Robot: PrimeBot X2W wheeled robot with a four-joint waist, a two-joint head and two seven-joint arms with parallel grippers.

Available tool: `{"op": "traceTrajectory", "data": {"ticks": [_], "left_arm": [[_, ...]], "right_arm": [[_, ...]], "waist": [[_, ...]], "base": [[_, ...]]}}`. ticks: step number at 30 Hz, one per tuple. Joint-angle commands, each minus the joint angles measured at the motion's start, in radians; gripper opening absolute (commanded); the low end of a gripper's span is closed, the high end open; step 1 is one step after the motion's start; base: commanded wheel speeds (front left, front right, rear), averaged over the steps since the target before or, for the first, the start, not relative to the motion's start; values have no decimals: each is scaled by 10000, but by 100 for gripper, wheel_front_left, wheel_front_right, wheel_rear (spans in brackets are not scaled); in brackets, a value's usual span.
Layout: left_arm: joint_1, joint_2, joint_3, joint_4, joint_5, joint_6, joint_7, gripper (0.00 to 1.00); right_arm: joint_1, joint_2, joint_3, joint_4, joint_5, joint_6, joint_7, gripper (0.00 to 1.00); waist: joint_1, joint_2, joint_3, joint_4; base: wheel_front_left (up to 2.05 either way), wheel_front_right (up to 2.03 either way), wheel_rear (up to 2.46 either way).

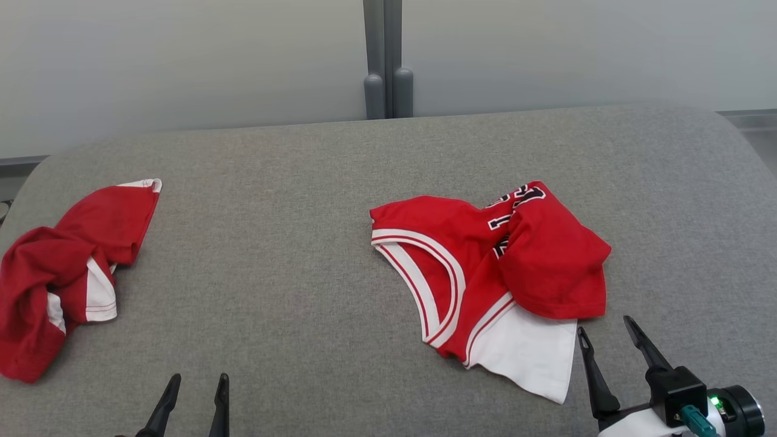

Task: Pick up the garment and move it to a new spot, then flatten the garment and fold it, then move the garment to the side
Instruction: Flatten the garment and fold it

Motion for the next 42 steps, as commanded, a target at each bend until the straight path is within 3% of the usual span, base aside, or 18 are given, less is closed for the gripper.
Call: {"op": "traceTrajectory", "data": {"ticks": [1, 9, 15, 19, 28, 41, 42], "left_arm": [[3, 73, 5, -24, 0, -44, -1, 100], [-373, -112, -279, -293, -125, -47, -1, 100], [-1305, -289, -1697, 32, -442, -40, 86, 100], [-2356, -542, -2565, 654, -1142, -40, 929, 100], [-3993, -933, -3368, 2614, -2557, 234, 3569, 100], [-4577, -990, -4208, 4227, -3969, 869, 4104, 100], [-4627, -993, -4293, 4319, -4026, 886, 4090, 49]], "right_arm": [[-75, -12, 11, 8, 94, -10, -33, 100], [-291, -12, 143, -150, 88, -10, -33, 100], [-576, -40, 287, -369, 86, -10, -35, 100], [-808, 13, 325, -490, 90, -10, -35, 100], [-1193, 205, 403, -593, 110, -10, -33, 100], [-1258, 293, 310, -644, 168, -10, -35, 100], [-1257, 294, 303, -647, 170, -10, -33, 100]], "waist": [[0, 0, 18, -3], [0, 0, 226, -333], [0, 0, 626, -912], [0, 0, 1001, -1338], [0, 0, 1730, -2465], [0, 0, 1996, -3048], [0, 0, 2003, -3040]], "base": [[0, 0, 0], [0, 0, 0], [0, 0, 0], [0, 0, 0], [0, 0, 0], [0, 0, 0], [0, 0, 0]]}}
